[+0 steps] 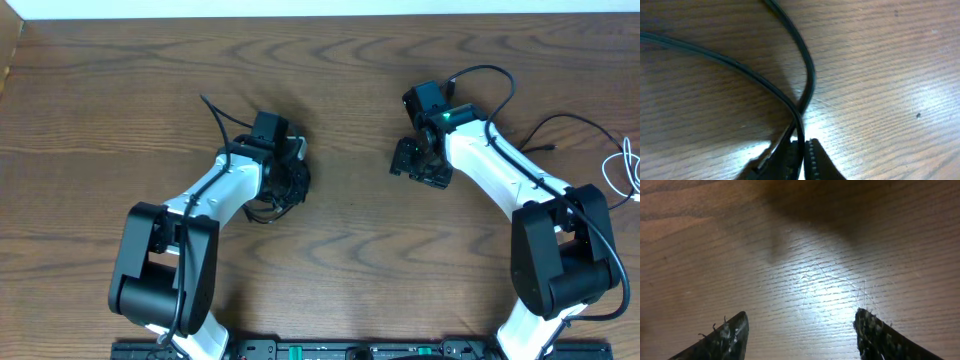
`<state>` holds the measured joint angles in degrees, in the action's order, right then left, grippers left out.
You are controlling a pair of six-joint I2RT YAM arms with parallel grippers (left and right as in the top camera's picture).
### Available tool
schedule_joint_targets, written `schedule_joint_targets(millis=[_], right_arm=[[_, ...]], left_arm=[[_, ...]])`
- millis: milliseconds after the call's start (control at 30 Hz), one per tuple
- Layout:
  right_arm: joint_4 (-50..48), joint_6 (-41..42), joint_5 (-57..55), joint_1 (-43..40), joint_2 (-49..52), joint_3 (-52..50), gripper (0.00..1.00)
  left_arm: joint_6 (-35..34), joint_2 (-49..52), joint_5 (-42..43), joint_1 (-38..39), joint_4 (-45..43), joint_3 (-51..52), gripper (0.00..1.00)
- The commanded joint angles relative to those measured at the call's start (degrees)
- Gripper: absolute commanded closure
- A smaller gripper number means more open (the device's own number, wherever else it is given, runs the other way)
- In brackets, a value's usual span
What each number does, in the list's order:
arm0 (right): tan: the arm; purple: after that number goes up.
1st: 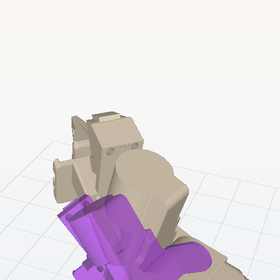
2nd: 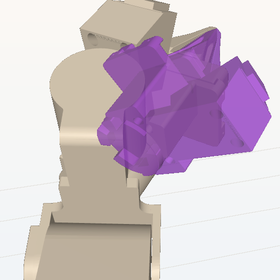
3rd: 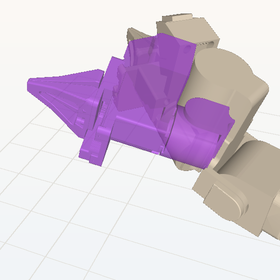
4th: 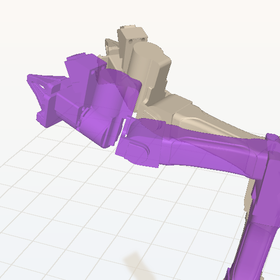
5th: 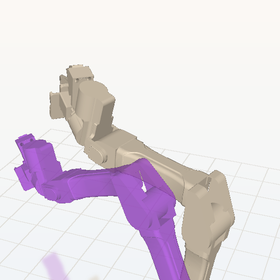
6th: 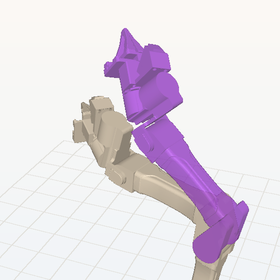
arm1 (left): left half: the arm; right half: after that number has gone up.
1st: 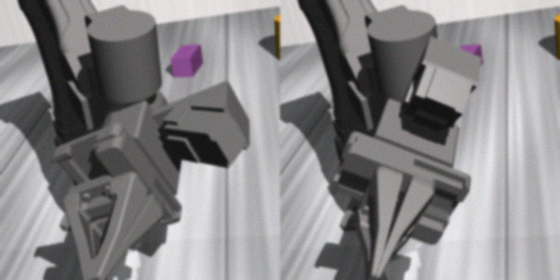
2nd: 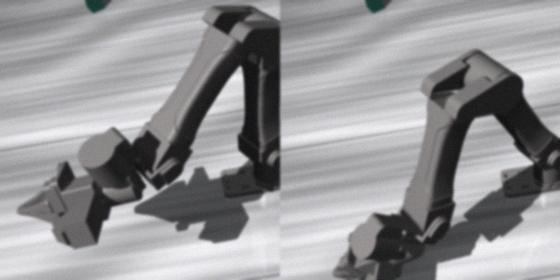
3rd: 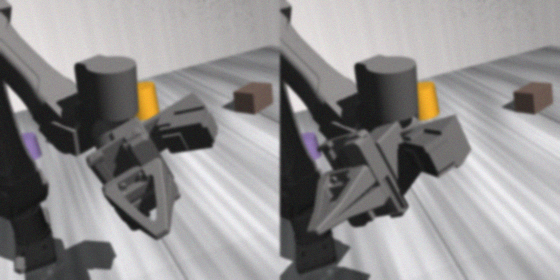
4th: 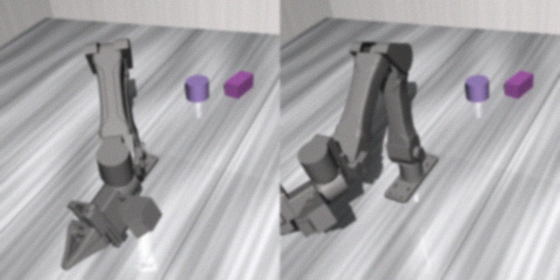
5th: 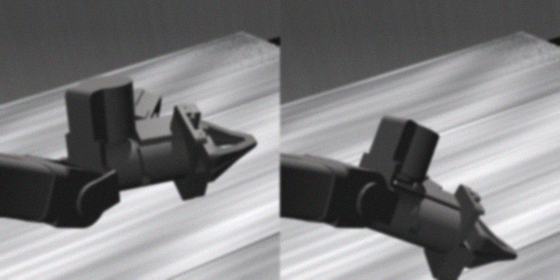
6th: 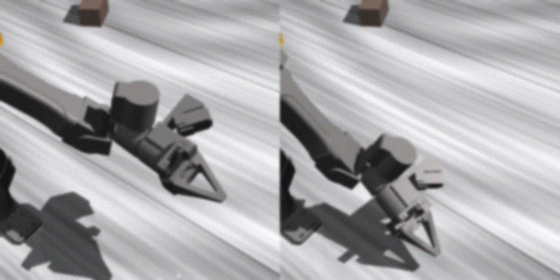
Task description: Untangle cables
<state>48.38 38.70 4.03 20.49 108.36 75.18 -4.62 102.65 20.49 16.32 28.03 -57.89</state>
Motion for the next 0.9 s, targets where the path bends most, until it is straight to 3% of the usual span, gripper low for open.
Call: schedule_joint_targets(millis=[0,467,633,733,867], right_arm=[[-0.2,-0.6,-0.9,0.1,0.4,0.3,0.36],[-0.4,-0.6,-0.9,0.1,0.4,0.3,0.35],[-0.6,-0.6,-0.9,0.1,0.4,0.3,0.35],[-0.6,-0.6,-0.9,0.2,0.4,0.3,0.35],[-0.6,-0.6,-0.9,0.2,0.4,0.3,0.14]], left_arm=[[0.0,0.9,-0.6,1.2,-0.2,-0.4,0.92],[-0.2,-0.8,-0.5,4.7,0.5,-1.7,0.88],[-0.1,-5.9,-0.7,4.6,1.9,-4.0,0.69],[-2.5,-10.0,-5.7,4.3,1.9,-4.5,0.65],[-9.8,-15.5,-17.3,2.4,2.8,-4.5,0.61]])
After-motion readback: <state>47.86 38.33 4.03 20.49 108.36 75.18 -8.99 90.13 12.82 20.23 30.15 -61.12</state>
